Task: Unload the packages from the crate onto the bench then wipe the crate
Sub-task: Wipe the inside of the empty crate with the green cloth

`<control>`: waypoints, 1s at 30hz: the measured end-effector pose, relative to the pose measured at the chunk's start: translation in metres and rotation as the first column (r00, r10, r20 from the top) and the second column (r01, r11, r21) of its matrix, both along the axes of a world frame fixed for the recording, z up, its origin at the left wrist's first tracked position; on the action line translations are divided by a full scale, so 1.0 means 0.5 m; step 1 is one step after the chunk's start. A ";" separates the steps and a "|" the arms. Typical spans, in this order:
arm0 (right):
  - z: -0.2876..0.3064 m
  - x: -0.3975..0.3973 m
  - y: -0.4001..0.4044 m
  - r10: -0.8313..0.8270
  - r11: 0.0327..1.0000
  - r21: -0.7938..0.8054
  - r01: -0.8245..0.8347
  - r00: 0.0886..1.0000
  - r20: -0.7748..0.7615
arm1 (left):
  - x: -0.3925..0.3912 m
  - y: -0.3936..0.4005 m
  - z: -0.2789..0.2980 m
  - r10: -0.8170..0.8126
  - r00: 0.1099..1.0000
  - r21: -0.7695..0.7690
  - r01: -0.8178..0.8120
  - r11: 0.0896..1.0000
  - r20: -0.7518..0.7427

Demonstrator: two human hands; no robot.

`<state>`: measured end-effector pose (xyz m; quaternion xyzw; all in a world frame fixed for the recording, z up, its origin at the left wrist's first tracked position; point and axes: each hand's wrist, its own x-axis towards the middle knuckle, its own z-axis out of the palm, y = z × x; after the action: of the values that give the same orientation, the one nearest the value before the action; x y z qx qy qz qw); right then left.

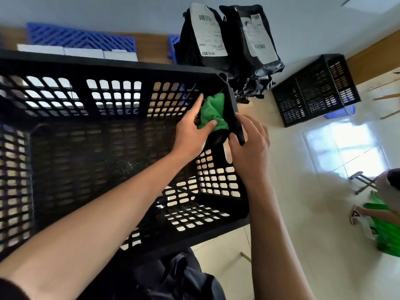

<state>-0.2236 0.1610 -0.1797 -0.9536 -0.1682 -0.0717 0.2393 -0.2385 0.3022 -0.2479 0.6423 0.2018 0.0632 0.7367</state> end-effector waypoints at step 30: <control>-0.023 -0.005 -0.021 -0.005 0.992 0.125 0.032 0.978 -0.208 | 0.014 -0.072 -0.062 -0.090 0.981 0.505 -0.010 0.863 0.173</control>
<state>-0.2261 0.1502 -0.1910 -0.9400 -0.1285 0.0151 0.3155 -0.2314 0.2661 -0.2790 0.8070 0.0934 0.1597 0.5608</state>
